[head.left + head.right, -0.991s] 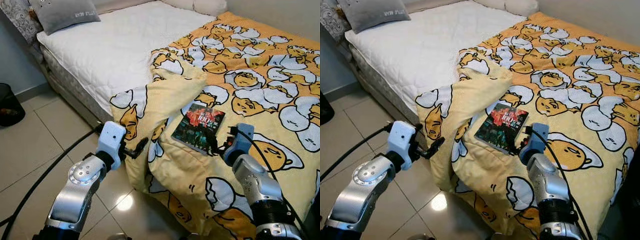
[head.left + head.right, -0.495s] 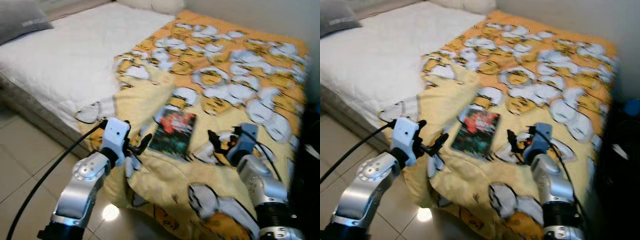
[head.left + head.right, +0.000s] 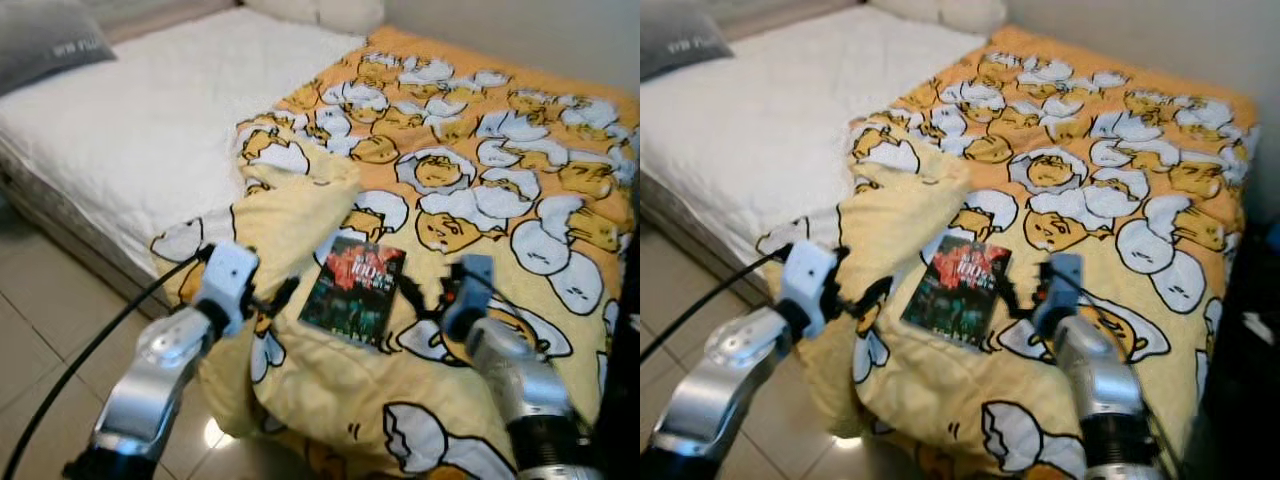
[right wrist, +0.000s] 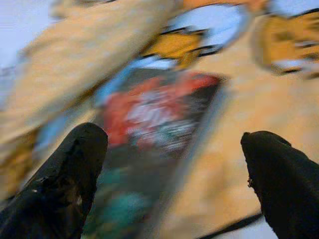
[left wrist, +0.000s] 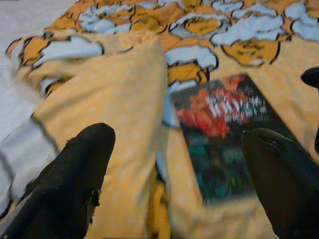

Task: Clean up the room

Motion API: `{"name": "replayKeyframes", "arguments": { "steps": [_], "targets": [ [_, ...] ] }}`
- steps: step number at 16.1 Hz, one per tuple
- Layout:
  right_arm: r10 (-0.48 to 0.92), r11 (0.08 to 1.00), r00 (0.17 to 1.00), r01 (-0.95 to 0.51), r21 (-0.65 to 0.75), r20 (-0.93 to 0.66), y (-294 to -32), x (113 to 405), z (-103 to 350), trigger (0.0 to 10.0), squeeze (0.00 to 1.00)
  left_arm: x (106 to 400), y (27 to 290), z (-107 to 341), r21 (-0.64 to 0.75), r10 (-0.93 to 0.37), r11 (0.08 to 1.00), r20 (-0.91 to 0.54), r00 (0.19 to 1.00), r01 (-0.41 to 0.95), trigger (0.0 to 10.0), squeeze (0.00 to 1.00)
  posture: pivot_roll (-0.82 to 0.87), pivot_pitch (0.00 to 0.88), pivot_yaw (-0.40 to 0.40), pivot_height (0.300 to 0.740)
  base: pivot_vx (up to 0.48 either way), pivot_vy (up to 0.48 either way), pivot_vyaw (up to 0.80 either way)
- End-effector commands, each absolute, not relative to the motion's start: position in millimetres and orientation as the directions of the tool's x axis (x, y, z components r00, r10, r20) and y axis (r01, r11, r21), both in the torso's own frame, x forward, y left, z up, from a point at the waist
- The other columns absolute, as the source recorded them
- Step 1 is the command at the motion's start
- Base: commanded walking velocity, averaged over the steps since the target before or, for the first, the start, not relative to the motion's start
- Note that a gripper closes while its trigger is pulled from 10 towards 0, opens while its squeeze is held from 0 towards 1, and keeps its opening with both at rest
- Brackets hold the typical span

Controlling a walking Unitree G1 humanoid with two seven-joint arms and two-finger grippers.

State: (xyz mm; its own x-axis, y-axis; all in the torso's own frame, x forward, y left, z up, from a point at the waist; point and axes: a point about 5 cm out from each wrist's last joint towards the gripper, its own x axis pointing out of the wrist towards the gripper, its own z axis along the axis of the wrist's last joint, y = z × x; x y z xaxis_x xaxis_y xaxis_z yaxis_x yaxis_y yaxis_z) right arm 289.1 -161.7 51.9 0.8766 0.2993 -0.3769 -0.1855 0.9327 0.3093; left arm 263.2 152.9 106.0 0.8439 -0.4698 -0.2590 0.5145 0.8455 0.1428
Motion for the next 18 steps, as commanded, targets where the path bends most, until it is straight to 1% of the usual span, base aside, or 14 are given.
{"name": "replayKeyframes", "arguments": {
  "steps": [1, 2, 3, 9, 11, 13, 14, 15, 16, 17, 18],
  "targets": [
    [0.317, 0.926, 0.871, -0.199, 0.321, -0.374, -160, 291, 55, 10.0, 0.00, 263, 154, 107, 0.145, -0.472, 0.844, -0.258, 0.843, 0.517, 10.0, 0.00, -0.02, 0.000, -0.009, 0.740, 0.000, 0.000, 0.00],
    [0.317, 0.924, 0.871, -0.194, 0.329, -0.374, -160, 292, 55, 10.0, 0.10, 263, 154, 108, 0.145, -0.474, 0.842, -0.259, 0.841, 0.519, 10.0, 0.00, -0.02, 0.000, -0.009, 0.740, 0.000, 0.000, 0.00],
    [0.313, 0.922, 0.875, -0.188, 0.338, -0.369, -161, 295, 57, 10.0, 1.00, 262, 155, 108, 0.146, -0.480, 0.838, -0.262, 0.838, 0.526, 10.0, 0.00, -0.02, 0.000, -0.009, 0.740, 0.000, 0.000, 0.00],
    [0.306, 0.918, 0.879, -0.171, 0.357, -0.365, -161, 300, 59, 10.0, 1.00, 261, 153, 106, 0.137, -0.477, 0.841, -0.270, 0.836, 0.524, 10.0, 0.00, -0.01, 0.000, -0.016, 0.740, 0.000, 0.000, 0.00],
    [0.269, 0.919, 0.885, -0.118, 0.375, -0.381, -164, 302, 56, 10.0, 1.00, 261, 152, 106, 0.129, -0.487, 0.836, -0.273, 0.830, 0.533, 10.0, 0.00, -0.01, 0.000, -0.016, 0.740, 0.000, 0.000, 0.00],
    [0.268, 0.896, 0.861, -0.058, 0.440, -0.433, -165, 306, 45, 10.0, 1.00, 258, 149, 106, 0.100, -0.573, 0.778, -0.291, 0.766, 0.620, 10.0, 0.00, -0.02, 0.000, -0.008, 0.740, 0.000, 0.000, 0.00],
    [0.274, 0.880, 0.837, -0.020, 0.474, -0.473, -164, 308, 36, 10.0, 1.00, 254, 149, 106, 0.085, -0.640, 0.714, -0.323, 0.697, 0.695, 10.0, 0.00, -0.01, 0.000, 0.000, 0.740, 0.000, 0.000, 0.00],
    [0.274, 0.874, 0.829, -0.004, 0.486, -0.487, -164, 309, 33, 10.0, 1.00, 252, 149, 105, 0.080, -0.662, 0.688, -0.339, 0.669, 0.721, 10.0, 0.00, -0.01, 0.000, 0.000, 0.740, 0.000, 0.000, 0.00],
    [0.274, 0.847, 0.814, 0.047, 0.529, -0.511, -165, 311, 28, 10.0, 1.00, 247, 154, 102, 0.080, -0.699, 0.618, -0.401, 0.593, 0.782, 10.0, 0.00, 0.00, 0.000, -0.006, 0.740, 0.000, 0.000, 0.00],
    [0.276, 0.830, 0.805, 0.076, 0.552, -0.525, -165, 312, 26, 10.0, 1.00, 244, 157, 100, 0.078, -0.712, 0.581, -0.434, 0.552, 0.810, 10.0, 0.00, 0.00, 0.000, -0.013, 0.740, 0.000, 0.000, 0.00],
    [0.280, 0.815, 0.797, 0.096, 0.571, -0.535, -165, 313, 24, 10.0, 1.00, 243, 160, 100, 0.066, -0.721, 0.565, -0.445, 0.531, 0.823, 10.0, 0.00, 0.01, 0.000, -0.016, 0.740, 0.000, 0.000, 0.00]
  ]
}}
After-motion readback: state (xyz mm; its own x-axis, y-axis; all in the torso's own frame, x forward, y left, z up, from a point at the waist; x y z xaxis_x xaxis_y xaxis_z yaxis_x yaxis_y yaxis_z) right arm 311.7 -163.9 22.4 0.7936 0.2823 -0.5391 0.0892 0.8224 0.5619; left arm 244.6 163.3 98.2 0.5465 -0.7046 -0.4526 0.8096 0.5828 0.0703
